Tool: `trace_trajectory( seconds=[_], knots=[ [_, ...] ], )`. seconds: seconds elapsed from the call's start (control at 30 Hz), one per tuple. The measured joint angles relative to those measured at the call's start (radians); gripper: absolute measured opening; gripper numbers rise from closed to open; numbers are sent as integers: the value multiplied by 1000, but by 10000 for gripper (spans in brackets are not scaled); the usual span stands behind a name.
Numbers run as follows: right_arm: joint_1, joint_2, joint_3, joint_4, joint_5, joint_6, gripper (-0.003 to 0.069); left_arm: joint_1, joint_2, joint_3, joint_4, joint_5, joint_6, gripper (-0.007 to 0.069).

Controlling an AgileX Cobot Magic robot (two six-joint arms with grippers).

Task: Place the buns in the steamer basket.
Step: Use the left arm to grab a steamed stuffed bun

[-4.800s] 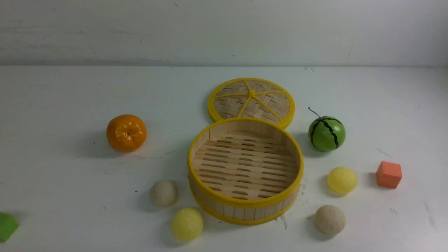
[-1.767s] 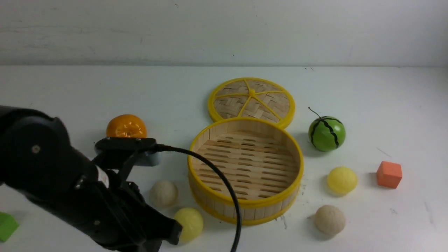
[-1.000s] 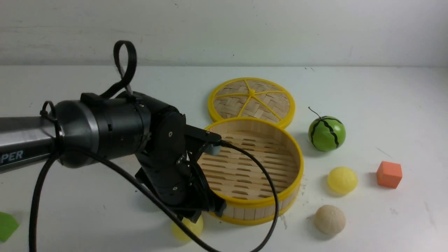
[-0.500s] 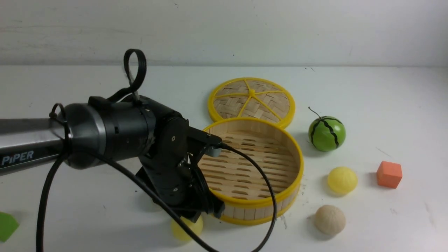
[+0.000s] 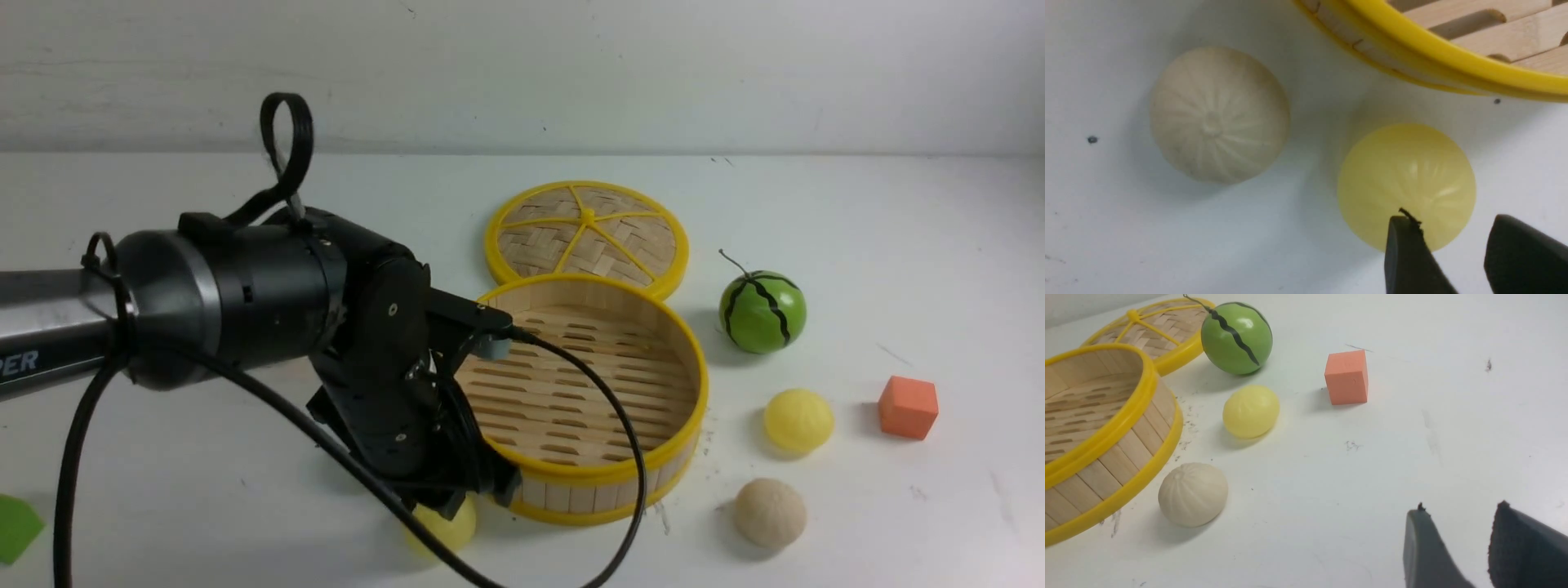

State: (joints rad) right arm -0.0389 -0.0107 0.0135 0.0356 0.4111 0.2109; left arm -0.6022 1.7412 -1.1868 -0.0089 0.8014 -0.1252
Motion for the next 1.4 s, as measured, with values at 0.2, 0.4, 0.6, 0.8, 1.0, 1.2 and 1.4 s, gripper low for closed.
trace_trajectory(
  seconds=[0.2,0.4,0.6,0.8,1.0,1.2,1.4],
  knots=[
    [0,0,0,0,0,0,241,0,-33,0,-9,25,1,269],
    [0,0,0,0,0,0,241,0,-33,43,-51,-20,52,269],
    [0,0,0,0,0,0,241,-1,-33,61,-63,-53,71,269],
    [0,0,0,0,0,0,241,-1,-30,62,-35,-61,71,269],
    [0,0,0,0,0,0,241,-1,20,62,-20,-103,71,269],
    [0,0,0,0,0,0,241,-1,39,62,-7,-137,71,269],
    [0,0,0,0,0,0,241,-1,45,62,-4,-145,71,258]
  ],
)
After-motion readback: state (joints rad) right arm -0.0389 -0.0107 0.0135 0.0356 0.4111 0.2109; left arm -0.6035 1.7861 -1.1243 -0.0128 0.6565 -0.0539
